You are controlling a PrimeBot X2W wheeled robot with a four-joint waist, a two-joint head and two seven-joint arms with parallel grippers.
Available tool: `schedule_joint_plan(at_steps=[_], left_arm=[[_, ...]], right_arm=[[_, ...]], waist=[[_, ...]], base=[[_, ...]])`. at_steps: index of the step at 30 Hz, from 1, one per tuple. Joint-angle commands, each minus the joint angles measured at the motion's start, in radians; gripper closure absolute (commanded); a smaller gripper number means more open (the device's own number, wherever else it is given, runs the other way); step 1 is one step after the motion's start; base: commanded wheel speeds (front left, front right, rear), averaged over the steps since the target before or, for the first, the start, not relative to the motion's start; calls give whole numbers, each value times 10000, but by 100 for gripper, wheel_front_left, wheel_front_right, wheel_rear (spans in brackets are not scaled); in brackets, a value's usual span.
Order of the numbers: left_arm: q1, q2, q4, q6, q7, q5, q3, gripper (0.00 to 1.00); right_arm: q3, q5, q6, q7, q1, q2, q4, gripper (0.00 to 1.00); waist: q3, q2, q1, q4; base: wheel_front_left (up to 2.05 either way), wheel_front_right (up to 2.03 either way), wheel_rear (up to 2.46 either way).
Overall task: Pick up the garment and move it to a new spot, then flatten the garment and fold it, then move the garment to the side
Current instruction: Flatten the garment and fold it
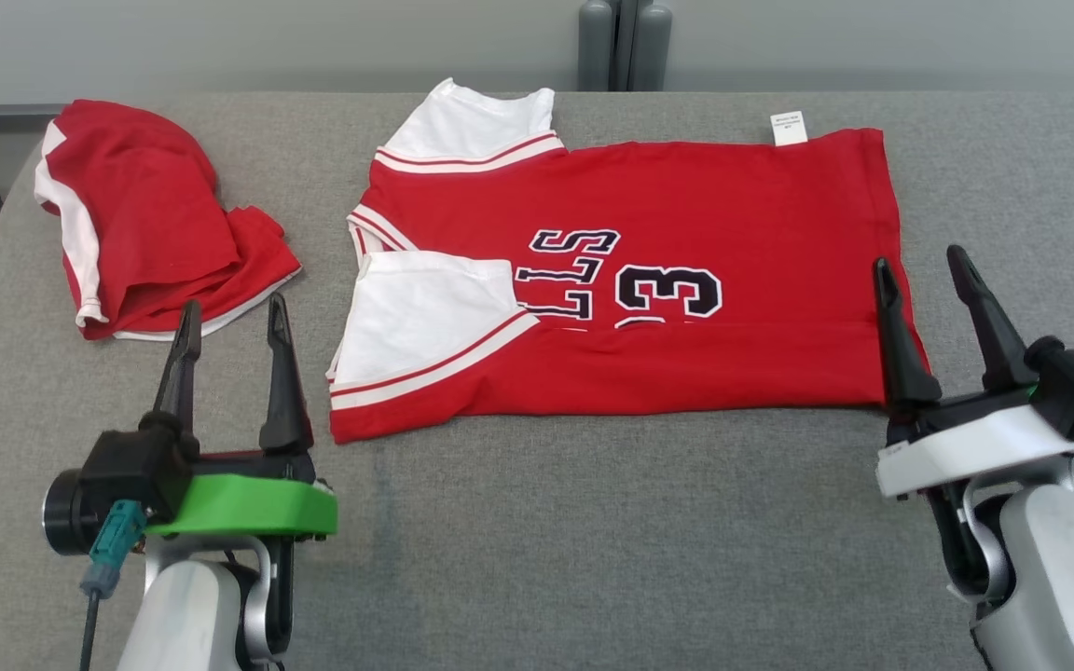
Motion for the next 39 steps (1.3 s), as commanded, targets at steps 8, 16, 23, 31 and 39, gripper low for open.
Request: schedule_joint_plan(at_steps=[8,16,23,31,39], left_arm=[[614,-490,942,-753,-1,827,798,0],[-87,-542,2736,-855,-1,1106,1295,0],[-851,-266,5080,-575,1,1563,1309,0],[-1554,-48,7024,-334,19,1605,1361,0],[-1843,-109,8011,-703,79,1655,1042,100]], right_arm=[[56,-567,-2,-27,751,901,-384,0],[122,-730,-2,-28,356,885,-538,0],[195,-769,-2,-29,221,949,-646,0],[213,-836,-3,-28,207,976,-640,0],[20,-909,-2,-28,241,971,-329,0]], waist=[[35,-1,0,-481],[362,-1,0,-1019],[679,-1,0,-1459],[839,-1,0,-1705],[801,-1,0,-1616]], base=[[0,0,0],[0,0,0],[0,0,0],[0,0,0],[0,0,0]])
